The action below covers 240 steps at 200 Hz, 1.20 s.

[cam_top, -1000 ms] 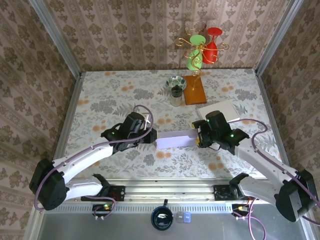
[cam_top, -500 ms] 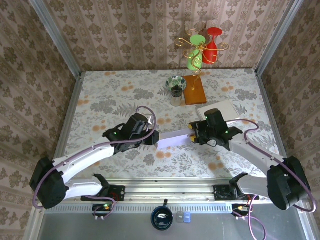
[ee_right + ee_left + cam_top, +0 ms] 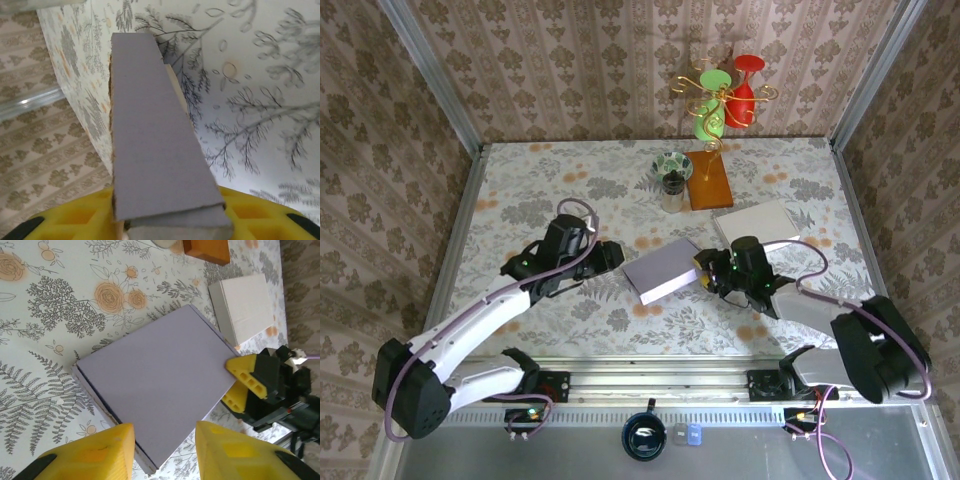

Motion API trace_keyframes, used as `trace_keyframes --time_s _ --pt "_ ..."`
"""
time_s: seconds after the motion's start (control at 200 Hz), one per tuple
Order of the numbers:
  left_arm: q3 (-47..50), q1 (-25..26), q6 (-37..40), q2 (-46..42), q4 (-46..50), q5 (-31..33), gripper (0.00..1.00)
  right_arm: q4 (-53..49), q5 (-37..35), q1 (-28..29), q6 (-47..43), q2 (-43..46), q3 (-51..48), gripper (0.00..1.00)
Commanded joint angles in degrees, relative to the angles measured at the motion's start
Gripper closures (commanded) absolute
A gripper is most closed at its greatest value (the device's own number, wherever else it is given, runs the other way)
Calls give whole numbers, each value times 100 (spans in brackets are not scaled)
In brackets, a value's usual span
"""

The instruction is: Fold the paper box

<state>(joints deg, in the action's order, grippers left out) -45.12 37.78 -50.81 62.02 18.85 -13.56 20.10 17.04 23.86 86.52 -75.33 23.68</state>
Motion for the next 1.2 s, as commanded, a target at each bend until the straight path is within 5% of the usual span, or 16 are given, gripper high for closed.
trace_keyframes --time_s 0.0,0.395,0.745,0.87,0.935,0.96,0.98,1.02,1.035,1.05,1.06,1.195 --pt "269 -152 -542 -24 -167 -412 63 325 89 -17 -538 -277 75 47" --pt "644 -271 -1137 384 -250 -525 63 -2473 -43 -56 -1334 -249 781 30" --pt "795 -269 -1113 515 -342 -526 63 -3428 -266 -115 -1828 528 1132 40" --pt "557 -344 -651 275 63 -134 63 -4134 -651 -362 -2748 1247 1498 44" --pt "262 -394 -71 63 404 299 63 -4955 -1312 -473 -3392 1733 1843 38" --pt "153 -415 141 -11 506 459 62 -5206 -1511 -513 -3566 1967 1962 7" --pt "81 -435 320 -72 558 571 61 -5382 -1637 -573 -3769 2110 2042 0" --pt "0 -491 580 -200 566 727 52 -5633 -1838 -684 -4096 2392 2180 0" --pt "-12 -522 645 -250 542 763 39 -5729 -1942 -727 -4198 2479 2238 0" --pt "-14 -552 719 -295 488 798 8 -5812 -2051 -763 -4292 2545 2290 0" --pt "-3 -570 767 -331 464 830 2 -5865 -2127 -783 -4339 2608 2325 0" --pt "11 -864 950 -638 538 1496 0 -6503 -3927 -935 -4697 3195 2716 0"
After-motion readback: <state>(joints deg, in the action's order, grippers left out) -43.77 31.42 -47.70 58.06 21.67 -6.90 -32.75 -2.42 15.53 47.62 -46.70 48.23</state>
